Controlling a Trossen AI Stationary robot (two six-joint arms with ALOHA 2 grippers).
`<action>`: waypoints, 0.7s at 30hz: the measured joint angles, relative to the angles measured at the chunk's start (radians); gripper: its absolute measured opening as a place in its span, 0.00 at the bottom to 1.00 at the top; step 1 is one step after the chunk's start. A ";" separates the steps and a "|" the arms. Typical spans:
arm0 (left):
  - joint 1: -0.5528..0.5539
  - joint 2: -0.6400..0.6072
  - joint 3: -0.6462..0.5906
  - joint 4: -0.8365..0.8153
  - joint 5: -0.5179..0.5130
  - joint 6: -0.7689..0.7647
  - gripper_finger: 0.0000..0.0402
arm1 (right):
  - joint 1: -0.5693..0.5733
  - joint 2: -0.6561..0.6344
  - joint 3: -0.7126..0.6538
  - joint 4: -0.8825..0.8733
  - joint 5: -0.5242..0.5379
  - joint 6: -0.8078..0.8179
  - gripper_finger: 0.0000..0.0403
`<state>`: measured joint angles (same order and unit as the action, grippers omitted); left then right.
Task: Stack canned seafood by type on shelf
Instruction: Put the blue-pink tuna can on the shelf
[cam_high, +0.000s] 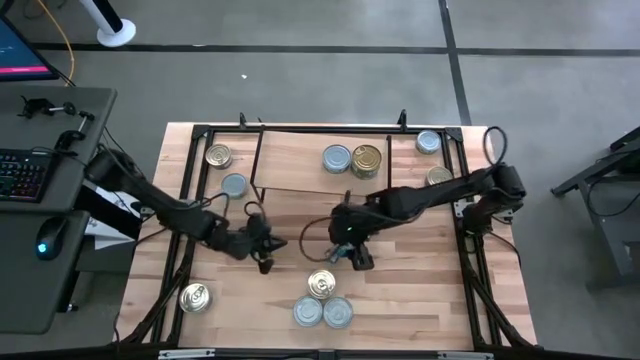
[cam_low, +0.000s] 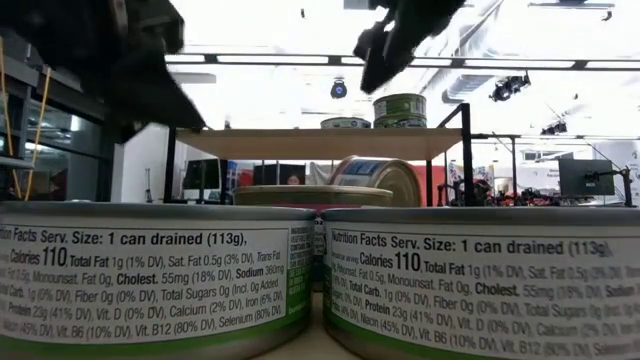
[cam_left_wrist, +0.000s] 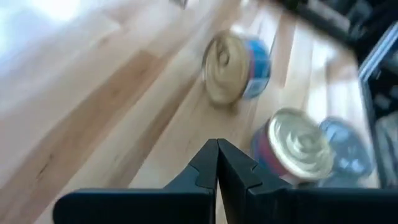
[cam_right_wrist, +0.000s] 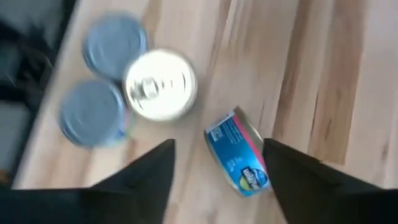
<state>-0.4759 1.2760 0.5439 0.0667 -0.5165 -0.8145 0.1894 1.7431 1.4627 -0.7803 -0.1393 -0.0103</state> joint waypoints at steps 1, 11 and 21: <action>-0.014 -0.004 0.000 0.025 -0.039 -0.011 0.00 | 0.000 0.023 0.017 -0.022 0.009 -0.037 0.63; -0.069 0.002 0.000 0.197 -0.293 0.023 0.00 | 0.000 0.202 0.095 -0.134 0.115 -0.259 0.77; -0.068 -0.001 0.000 0.314 -0.313 0.154 0.00 | 0.005 0.267 0.094 -0.150 0.184 -0.234 0.72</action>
<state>-0.5442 1.2745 0.5442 0.3806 -0.8295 -0.6610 0.1946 2.0104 1.5566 -0.9298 0.0451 -0.2444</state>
